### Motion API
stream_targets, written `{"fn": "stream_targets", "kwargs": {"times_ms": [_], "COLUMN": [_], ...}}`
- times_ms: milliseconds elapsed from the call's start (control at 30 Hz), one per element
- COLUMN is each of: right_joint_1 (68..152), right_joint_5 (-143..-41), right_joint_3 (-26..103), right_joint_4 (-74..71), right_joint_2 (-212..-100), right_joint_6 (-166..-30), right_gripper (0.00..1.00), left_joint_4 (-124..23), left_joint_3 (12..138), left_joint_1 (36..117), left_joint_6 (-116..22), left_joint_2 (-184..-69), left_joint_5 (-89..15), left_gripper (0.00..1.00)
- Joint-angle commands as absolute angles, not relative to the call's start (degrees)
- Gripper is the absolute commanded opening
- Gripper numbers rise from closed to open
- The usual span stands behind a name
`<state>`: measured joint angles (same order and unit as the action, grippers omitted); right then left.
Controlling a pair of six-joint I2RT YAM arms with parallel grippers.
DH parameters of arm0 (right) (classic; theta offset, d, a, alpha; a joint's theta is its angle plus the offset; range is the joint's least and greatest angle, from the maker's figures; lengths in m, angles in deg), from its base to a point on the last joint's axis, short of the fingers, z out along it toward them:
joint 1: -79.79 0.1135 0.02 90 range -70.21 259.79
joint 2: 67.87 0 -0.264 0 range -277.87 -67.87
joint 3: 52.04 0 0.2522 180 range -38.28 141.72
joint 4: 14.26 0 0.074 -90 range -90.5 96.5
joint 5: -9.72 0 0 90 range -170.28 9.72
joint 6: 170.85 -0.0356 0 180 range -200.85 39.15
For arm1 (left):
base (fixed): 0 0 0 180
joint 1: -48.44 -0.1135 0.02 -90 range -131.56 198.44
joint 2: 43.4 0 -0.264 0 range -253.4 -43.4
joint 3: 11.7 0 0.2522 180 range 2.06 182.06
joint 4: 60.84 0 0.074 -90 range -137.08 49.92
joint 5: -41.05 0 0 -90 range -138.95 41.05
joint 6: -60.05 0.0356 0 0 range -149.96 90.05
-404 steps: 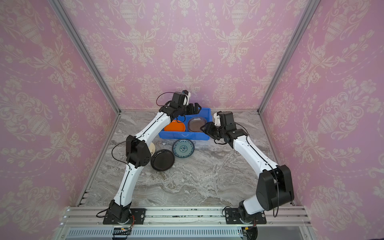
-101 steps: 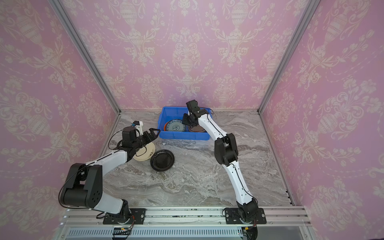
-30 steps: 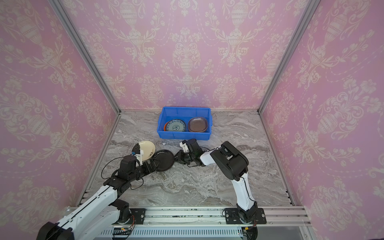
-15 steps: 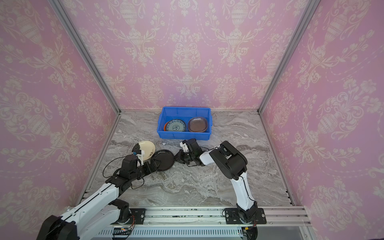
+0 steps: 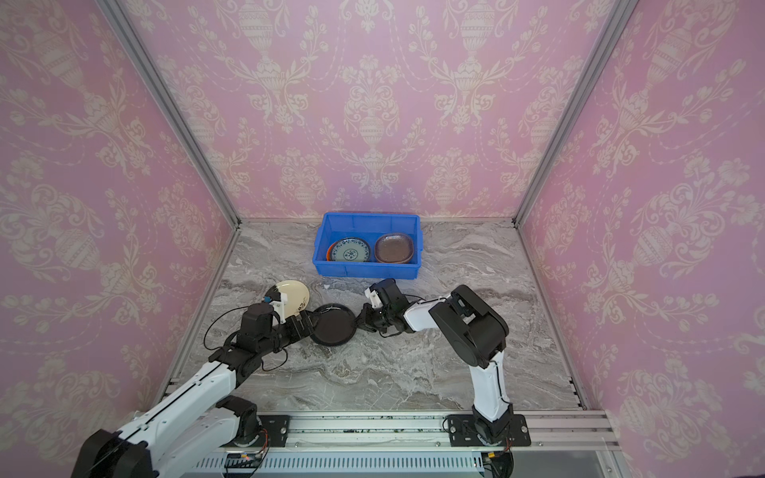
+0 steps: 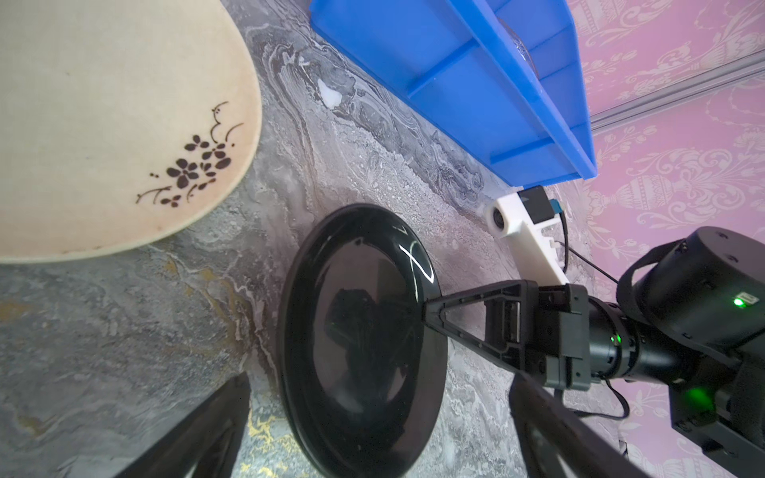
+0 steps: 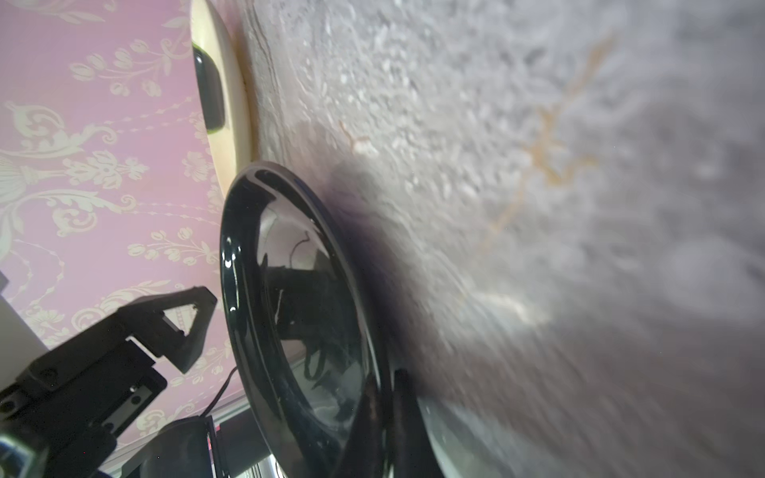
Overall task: Place the plates into the plastic bin on the countertop
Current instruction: Pick up the plate from the center of the table, then place the plate in the plastic bin.
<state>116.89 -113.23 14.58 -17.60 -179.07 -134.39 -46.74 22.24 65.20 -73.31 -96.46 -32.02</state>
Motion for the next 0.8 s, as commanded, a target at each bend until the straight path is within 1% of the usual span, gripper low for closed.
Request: {"fn": "stream_targets", "kwargs": {"times_ms": [0,267,500,767], "right_joint_1": [115.7,111.9,111.3,110.8], "right_joint_5": [-110.5,-109.1,-108.7,-109.4], "right_joint_3": [12.0,10.6,13.1,16.1], "right_joint_4": [-7.2,-0.5,1.6,0.6], "right_joint_2": [-172.5,-163.5,-162.6,-161.7], "right_joint_6": [-130.2,-127.8,-126.7,-128.1], "right_gripper": [0.00,0.00,0.00,0.00], "left_joint_4": [-49.7,-60.8,-67.6,-73.6], "left_joint_3": [23.7,24.8,27.6,28.9], "left_joint_1": [65.4,65.5,65.8,66.4], "left_joint_6": [-72.5,-74.1,-75.6,-77.6], "left_joint_2": [-99.7,-109.8,-115.6,-121.3], "left_joint_5": [-32.7,-27.6,-23.6,-20.8], "left_gripper": [0.99,0.93,0.87,0.75]}}
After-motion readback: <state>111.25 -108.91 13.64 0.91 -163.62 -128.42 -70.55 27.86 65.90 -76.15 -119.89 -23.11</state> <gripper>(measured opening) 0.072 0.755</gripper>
